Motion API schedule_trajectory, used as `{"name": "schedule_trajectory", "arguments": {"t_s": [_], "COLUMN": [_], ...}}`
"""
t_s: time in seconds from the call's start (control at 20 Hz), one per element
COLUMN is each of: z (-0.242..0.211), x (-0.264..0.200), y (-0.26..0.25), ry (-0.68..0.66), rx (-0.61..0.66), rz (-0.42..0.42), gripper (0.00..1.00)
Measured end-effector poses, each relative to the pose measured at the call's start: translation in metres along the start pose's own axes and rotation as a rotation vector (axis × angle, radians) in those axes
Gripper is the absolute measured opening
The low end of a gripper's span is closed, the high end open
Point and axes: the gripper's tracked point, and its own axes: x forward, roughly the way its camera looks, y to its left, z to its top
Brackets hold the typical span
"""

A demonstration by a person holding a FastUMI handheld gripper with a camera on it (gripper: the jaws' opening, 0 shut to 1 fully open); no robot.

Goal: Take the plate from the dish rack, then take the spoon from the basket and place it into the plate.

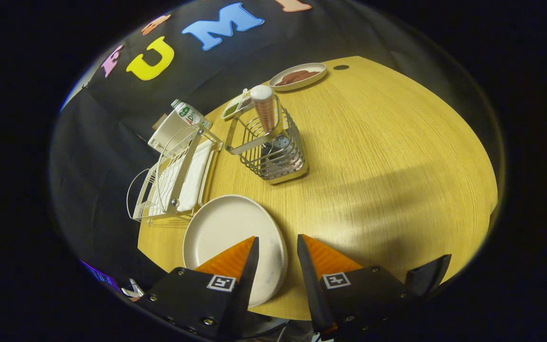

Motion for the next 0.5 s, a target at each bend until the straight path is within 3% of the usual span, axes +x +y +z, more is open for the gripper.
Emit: {"name": "schedule_trajectory", "arguments": {"t_s": [0.25,0.5], "z": [0.04,0.081], "x": [-0.034,-0.069], "y": [-0.012,-0.001], "ry": [-0.218,-0.418], "rx": [-0.139,-0.27], "rz": [-0.057,-0.062], "gripper": [0.52,0.52]}}
